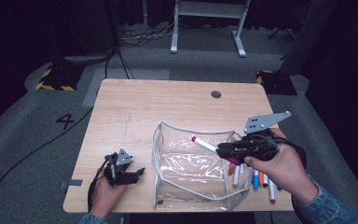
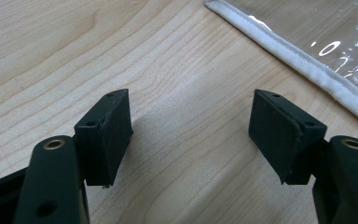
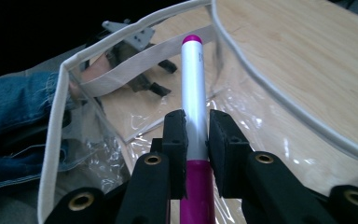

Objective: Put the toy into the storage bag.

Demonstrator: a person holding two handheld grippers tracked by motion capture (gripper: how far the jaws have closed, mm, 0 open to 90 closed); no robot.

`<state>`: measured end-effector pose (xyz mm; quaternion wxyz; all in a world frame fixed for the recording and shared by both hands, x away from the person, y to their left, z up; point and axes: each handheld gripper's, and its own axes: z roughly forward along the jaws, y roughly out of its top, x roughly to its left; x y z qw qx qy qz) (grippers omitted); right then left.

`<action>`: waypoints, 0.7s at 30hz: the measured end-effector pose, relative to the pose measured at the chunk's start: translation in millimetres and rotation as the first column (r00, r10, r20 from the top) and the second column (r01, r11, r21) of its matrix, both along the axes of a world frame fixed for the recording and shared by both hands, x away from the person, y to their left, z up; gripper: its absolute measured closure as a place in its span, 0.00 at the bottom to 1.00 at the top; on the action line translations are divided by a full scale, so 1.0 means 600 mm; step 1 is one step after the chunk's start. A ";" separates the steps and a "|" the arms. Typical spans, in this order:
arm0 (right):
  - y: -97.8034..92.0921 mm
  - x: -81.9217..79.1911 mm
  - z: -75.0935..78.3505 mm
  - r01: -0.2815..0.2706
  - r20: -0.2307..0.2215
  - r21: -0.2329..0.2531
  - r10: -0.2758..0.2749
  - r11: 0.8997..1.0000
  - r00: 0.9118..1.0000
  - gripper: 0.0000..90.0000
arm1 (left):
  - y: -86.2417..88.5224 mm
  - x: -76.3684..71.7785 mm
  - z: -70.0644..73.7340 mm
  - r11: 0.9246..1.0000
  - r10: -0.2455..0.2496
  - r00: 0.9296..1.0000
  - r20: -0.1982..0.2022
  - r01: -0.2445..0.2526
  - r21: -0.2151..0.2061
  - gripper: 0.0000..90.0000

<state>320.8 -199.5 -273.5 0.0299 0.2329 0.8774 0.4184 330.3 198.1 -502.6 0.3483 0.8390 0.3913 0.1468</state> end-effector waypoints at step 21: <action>0.103 -0.004 -0.032 -0.249 -0.091 -0.183 0.236 0.951 0.967 0.86 | 0.000 0.000 0.000 1.000 0.000 1.000 -0.001 0.000 -0.001 0.33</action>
